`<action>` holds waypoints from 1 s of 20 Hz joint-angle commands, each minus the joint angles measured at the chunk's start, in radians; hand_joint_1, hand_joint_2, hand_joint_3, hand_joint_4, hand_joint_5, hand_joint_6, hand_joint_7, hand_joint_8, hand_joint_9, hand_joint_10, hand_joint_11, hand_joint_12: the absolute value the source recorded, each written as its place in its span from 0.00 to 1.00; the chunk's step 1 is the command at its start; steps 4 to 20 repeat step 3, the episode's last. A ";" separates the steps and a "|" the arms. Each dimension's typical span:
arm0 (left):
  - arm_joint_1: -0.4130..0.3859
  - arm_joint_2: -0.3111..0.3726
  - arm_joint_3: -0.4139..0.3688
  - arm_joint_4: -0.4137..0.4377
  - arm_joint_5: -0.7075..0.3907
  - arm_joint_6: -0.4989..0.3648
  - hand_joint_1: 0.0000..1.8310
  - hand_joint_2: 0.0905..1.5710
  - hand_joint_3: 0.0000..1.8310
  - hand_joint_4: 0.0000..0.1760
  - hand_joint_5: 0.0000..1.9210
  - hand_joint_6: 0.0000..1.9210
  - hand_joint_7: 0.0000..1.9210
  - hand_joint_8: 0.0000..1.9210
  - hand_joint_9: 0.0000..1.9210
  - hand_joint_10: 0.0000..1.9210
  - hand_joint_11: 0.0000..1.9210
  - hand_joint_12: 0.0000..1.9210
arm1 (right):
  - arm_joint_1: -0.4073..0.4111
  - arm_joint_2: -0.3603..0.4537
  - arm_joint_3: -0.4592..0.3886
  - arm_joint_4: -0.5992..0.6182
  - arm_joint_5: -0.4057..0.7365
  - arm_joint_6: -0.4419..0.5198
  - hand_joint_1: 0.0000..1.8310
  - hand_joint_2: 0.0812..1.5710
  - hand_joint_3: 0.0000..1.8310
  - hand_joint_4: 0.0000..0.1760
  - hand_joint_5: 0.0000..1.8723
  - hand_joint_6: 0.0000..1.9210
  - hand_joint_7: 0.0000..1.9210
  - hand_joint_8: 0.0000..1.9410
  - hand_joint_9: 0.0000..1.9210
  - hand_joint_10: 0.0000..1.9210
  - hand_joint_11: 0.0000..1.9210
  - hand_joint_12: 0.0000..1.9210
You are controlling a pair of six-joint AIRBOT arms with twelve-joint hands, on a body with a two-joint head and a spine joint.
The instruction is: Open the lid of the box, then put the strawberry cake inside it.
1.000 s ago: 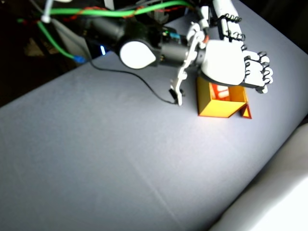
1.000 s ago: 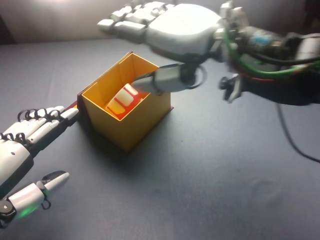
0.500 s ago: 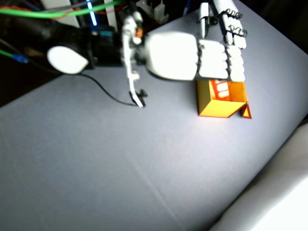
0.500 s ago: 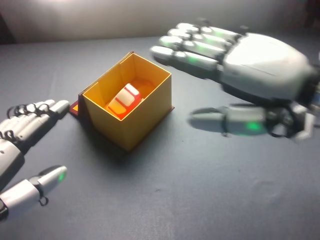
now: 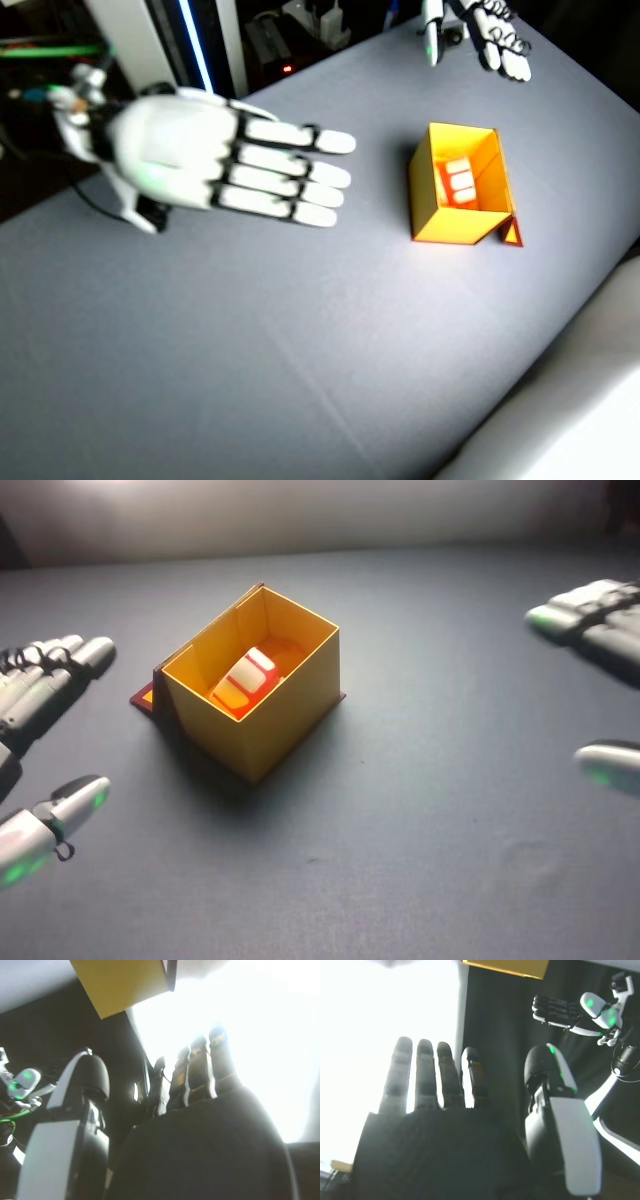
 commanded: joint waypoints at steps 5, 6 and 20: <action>-0.005 0.024 -0.009 0.017 -0.164 0.009 0.29 0.88 0.00 0.41 0.00 0.00 0.00 0.00 0.00 0.00 0.00 0.00 | -0.044 0.026 -0.021 0.052 0.263 0.000 0.17 0.82 0.00 0.51 0.00 0.00 0.00 0.00 0.00 0.00 0.00 0.00; -0.005 0.024 -0.009 0.017 -0.164 0.009 0.29 0.88 0.00 0.41 0.00 0.00 0.00 0.00 0.00 0.00 0.00 0.00 | -0.044 0.026 -0.021 0.052 0.263 0.000 0.17 0.82 0.00 0.51 0.00 0.00 0.00 0.00 0.00 0.00 0.00 0.00; -0.005 0.024 -0.009 0.017 -0.164 0.009 0.29 0.88 0.00 0.41 0.00 0.00 0.00 0.00 0.00 0.00 0.00 0.00 | -0.044 0.026 -0.021 0.052 0.263 0.000 0.17 0.82 0.00 0.51 0.00 0.00 0.00 0.00 0.00 0.00 0.00 0.00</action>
